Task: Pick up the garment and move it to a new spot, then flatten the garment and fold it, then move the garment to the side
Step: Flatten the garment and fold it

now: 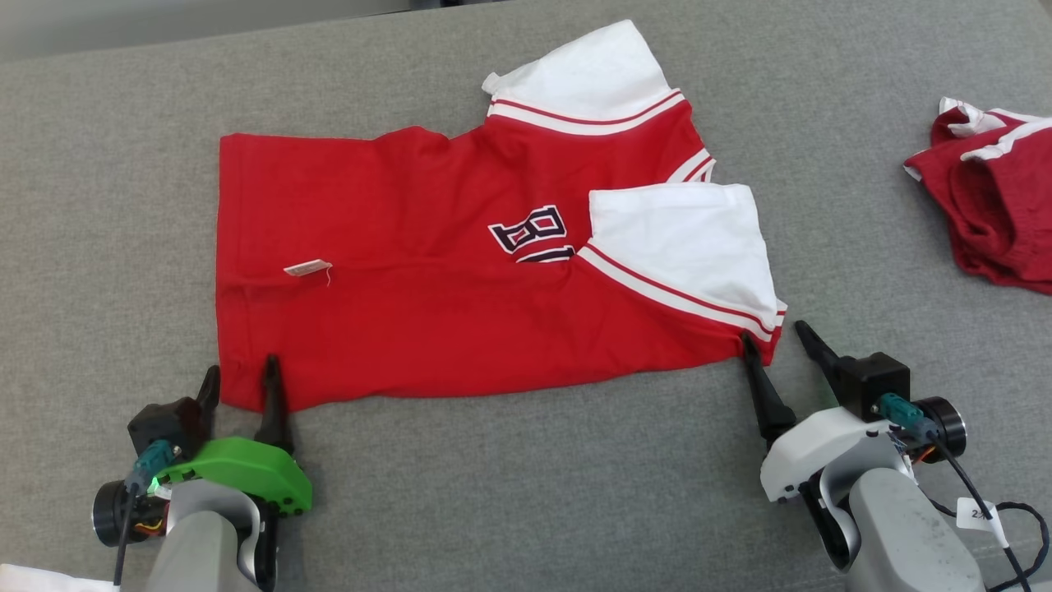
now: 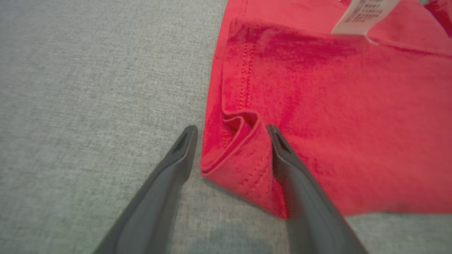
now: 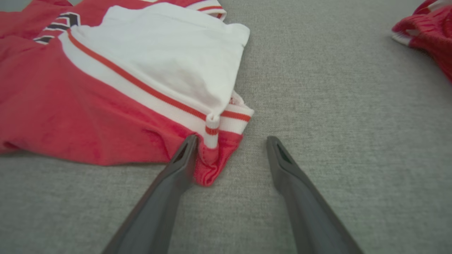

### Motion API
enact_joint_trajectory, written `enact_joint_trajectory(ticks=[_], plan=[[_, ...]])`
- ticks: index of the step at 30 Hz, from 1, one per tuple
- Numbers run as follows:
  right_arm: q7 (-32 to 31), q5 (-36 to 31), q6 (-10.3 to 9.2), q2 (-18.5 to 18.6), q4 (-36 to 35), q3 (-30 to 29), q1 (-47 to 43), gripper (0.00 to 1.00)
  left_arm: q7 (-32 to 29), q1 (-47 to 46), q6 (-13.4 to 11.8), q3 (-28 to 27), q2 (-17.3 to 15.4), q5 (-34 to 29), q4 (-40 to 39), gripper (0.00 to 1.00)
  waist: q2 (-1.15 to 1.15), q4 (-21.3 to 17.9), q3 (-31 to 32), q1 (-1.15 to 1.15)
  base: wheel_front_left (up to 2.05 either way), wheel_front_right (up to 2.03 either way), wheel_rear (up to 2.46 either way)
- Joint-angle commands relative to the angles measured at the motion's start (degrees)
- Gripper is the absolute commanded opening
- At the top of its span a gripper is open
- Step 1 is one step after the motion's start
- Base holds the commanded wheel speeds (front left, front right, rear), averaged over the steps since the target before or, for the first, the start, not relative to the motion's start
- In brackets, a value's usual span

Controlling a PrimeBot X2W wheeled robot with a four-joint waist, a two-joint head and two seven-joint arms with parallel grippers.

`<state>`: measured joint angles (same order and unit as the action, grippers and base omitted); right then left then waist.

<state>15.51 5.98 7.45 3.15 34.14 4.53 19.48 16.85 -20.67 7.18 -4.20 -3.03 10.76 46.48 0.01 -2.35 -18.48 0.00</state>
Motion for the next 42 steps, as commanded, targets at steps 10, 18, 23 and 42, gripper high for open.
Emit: enact_joint_trajectory(ticks=[10,18,23,42], plan=[[-0.4,3.2,0.02,-0.1,-3.4,-0.8,0.4,0.00,-2.3,1.0,0.2,2.2,0.2,2.6,1.6,0.00,-0.01,1.1,2.5,0.00,0.00,0.00,0.00],[-0.4,6.1,0.01,-0.1,-6.1,-3.5,2.5,0.00,-1.7,0.1,0.2,2.0,-1.8,4.9,-10.1,0.00,-0.01,1.7,9.2,0.00,0.00,0.00,0.00],[-0.4,8.0,-0.01,-0.1,-4.1,-3.4,-1.6,0.00,-1.7,4.6,0.2,1.6,-1.5,4.8,-9.9,0.00,-0.01,2.6,14.3,0.00,0.00,0.00,0.00],[-0.3,6.8,-0.02,0.4,-4.8,-3.0,-11.6,1.00,-1.7,13.4,-1.1,2.8,-0.1,6.6,-9.4,1.00,-0.01,3.8,11.4,0.00,0.00,0.00,0.00]])
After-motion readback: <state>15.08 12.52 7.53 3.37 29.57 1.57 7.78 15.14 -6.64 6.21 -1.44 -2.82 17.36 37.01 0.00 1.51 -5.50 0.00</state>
